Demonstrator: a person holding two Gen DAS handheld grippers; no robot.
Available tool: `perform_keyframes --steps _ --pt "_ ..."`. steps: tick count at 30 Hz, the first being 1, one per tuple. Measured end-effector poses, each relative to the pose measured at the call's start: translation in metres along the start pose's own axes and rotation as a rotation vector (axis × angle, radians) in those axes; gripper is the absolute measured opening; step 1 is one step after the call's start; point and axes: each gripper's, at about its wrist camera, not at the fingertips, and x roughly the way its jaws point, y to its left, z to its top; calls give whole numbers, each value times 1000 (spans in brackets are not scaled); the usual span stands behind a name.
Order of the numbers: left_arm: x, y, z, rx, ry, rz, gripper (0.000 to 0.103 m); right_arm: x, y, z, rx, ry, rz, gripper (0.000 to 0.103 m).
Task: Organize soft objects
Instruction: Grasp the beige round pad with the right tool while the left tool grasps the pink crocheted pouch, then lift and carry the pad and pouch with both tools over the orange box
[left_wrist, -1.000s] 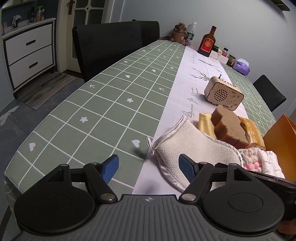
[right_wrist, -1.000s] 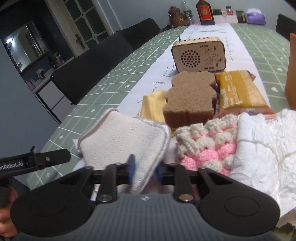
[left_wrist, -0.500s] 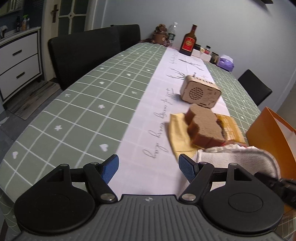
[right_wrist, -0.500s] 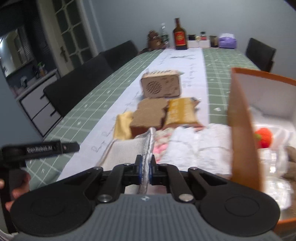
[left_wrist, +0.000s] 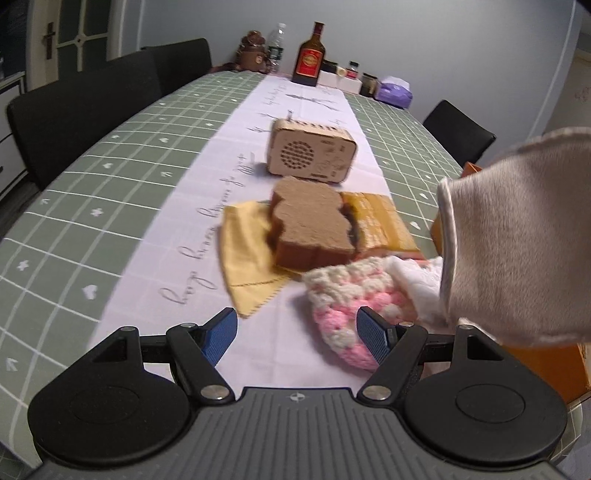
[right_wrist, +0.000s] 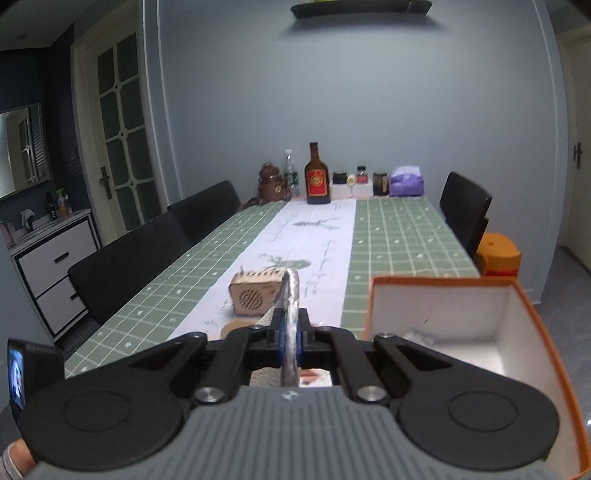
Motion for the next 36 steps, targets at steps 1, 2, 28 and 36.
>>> perform_keyframes --steps 1,2,28,36 --pt "5 -6 -1 10 10 -5 87 0 -3 2 -3 -7 -13 3" --pt "10 -10 -2 17 22 -4 87 1 -5 4 -5 -12 -25 3" --pt "62 -64 -14 154 0 41 79 31 -37 -2 36 71 -50 3" --pt "56 -51 -11 135 12 -8 58 25 -31 -4 30 75 -55 3"
